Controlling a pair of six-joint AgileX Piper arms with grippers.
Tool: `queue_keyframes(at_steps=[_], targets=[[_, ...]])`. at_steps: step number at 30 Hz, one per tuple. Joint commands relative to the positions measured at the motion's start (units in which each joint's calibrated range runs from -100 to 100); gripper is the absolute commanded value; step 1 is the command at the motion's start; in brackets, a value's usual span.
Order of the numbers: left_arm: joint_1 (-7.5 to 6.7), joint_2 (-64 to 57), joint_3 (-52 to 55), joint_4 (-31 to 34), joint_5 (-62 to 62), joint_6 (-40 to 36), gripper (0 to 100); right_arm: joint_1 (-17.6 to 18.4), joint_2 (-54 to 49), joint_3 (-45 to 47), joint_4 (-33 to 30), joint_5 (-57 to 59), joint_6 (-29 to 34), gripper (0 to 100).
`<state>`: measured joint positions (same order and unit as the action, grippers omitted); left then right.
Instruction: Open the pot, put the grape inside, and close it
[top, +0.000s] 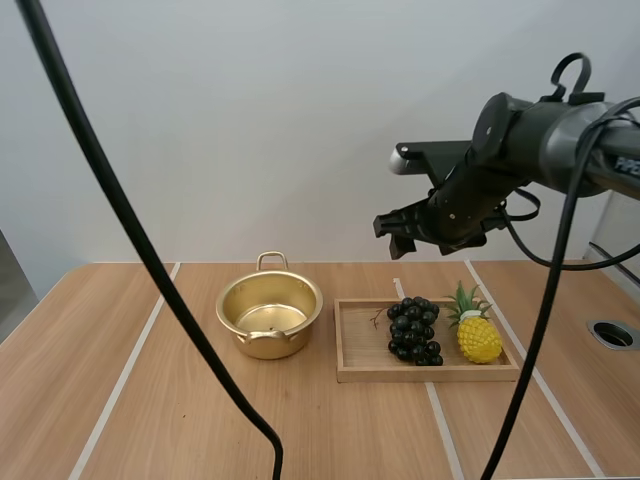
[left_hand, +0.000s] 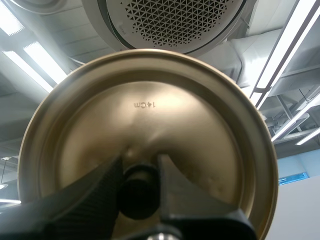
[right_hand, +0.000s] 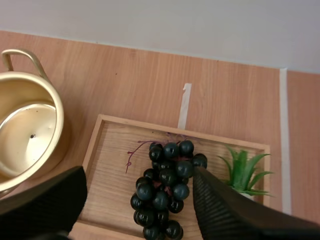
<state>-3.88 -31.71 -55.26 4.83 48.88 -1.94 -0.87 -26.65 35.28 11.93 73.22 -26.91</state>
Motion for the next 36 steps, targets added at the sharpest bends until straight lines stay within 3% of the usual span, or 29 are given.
queue_keyframes(at_steps=[1,14,36], targets=[[0.04,-0.1,-0.44,0.62,-1.76,-0.57,0,0.09,3.48,-0.29,1.68,1.92,-0.32,100],[0.04,-0.1,-0.44,0.62,-1.76,-0.57,0,-1.97,14.13,-0.29,1.79,2.11,0.64,100],[0.04,-0.1,-0.42,0.62,-1.22,-0.57,0,-1.97,19.73,-0.15,0.58,-2.78,0.48,100]])
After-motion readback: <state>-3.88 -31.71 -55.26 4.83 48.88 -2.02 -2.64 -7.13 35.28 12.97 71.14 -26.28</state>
